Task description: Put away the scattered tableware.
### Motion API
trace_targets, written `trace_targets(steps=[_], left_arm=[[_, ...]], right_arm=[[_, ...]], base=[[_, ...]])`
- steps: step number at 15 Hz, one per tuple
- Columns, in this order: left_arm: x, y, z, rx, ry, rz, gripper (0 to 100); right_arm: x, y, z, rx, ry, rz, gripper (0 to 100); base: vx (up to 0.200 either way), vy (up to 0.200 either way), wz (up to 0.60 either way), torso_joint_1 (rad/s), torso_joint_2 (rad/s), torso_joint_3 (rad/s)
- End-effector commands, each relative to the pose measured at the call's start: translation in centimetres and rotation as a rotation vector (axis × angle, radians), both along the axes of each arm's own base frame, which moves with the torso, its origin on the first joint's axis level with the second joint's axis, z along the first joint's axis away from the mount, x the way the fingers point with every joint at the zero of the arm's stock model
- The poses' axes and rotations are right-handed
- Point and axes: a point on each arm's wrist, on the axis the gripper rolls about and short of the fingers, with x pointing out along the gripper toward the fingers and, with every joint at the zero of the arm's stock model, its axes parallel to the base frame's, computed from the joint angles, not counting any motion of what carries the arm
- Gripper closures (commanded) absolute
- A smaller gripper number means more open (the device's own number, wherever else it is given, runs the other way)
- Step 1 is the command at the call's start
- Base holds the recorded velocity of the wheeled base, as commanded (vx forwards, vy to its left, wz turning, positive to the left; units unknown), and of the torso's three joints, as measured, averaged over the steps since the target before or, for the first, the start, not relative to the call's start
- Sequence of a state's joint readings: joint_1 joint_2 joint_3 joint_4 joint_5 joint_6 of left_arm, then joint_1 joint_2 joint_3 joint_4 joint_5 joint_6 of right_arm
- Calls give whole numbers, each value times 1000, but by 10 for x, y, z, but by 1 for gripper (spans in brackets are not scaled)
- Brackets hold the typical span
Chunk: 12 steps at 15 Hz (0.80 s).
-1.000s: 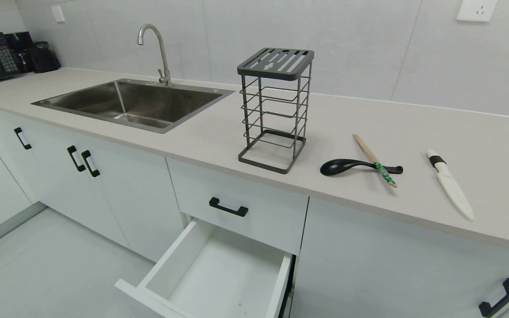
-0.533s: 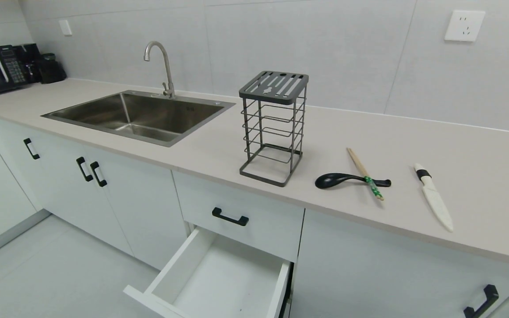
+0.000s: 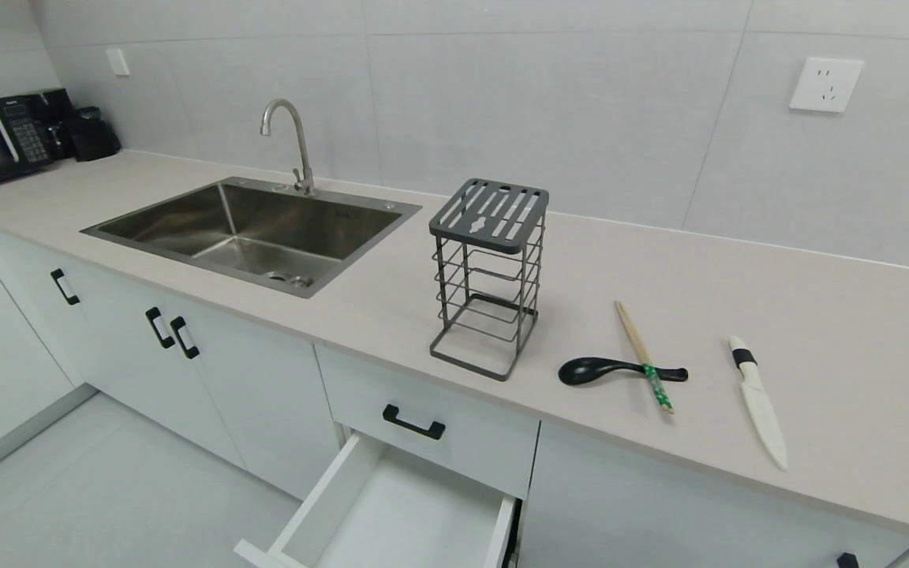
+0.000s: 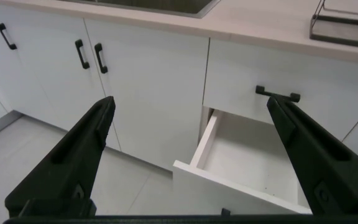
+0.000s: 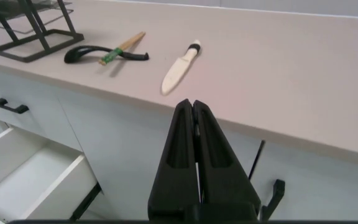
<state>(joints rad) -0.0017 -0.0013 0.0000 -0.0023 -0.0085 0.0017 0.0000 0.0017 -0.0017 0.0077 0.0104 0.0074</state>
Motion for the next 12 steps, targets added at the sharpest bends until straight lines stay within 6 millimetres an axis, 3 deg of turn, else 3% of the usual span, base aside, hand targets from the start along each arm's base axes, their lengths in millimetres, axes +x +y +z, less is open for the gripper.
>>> trace_targets(steps=[1, 5, 11, 12], left_arm=[[0, 0, 0, 0, 1, -1, 0], [0, 0, 0, 0, 1, -1, 0], [0, 0, 0, 0, 1, 1, 0], [0, 0, 0, 0, 1, -1, 0]], right_arm=[[0, 0, 0, 0, 0, 0, 100], [0, 0, 0, -6, -2, 2, 100], [0, 0, 0, -1, 2, 3, 100], [0, 0, 0, 0, 2, 2, 0]], base=[[0, 0, 0, 276, -540, -261], [0, 0, 0, 227, -442, -210], [0, 0, 0, 19, -37, -17], [0, 0, 0, 0, 0, 0]])
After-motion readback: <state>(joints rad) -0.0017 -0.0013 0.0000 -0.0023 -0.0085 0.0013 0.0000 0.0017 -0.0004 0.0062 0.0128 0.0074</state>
